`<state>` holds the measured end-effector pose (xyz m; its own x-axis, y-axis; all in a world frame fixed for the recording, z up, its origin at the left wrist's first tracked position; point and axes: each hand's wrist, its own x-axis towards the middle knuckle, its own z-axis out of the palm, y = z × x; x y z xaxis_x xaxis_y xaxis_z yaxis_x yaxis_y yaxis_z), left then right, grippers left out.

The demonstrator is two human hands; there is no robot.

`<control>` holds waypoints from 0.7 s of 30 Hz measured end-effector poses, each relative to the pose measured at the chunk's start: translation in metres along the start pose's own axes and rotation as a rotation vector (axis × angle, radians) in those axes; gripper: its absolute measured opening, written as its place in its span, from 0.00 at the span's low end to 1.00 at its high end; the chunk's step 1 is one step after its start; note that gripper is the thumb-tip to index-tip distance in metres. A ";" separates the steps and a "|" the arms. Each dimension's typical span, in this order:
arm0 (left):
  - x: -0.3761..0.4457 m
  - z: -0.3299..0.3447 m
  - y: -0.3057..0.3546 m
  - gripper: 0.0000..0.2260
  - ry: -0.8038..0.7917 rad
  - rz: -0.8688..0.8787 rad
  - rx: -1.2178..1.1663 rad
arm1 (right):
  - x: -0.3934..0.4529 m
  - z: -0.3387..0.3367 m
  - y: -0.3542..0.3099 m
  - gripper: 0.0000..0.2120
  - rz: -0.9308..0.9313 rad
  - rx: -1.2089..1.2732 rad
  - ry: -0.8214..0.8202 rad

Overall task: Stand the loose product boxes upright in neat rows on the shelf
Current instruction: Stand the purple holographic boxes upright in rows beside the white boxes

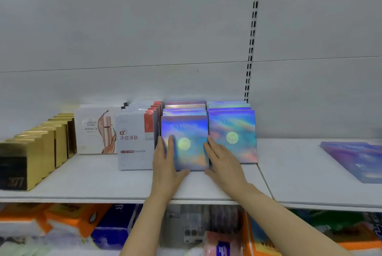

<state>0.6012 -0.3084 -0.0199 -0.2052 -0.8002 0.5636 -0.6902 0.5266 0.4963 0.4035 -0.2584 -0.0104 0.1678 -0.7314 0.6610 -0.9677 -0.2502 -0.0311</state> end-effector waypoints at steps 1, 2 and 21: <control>0.002 0.001 -0.003 0.50 -0.022 0.053 0.084 | 0.003 0.002 -0.002 0.44 0.015 0.008 -0.009; 0.004 0.002 -0.004 0.50 -0.037 0.090 0.157 | 0.005 0.005 -0.005 0.44 0.031 0.013 -0.025; 0.004 0.018 0.113 0.29 0.062 0.436 0.381 | -0.059 -0.087 0.070 0.24 0.199 -0.176 0.113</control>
<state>0.5099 -0.2579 0.0263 -0.4935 -0.5080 0.7060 -0.7542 0.6542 -0.0565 0.3091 -0.1776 0.0141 -0.0415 -0.6770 0.7348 -0.9989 0.0124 -0.0451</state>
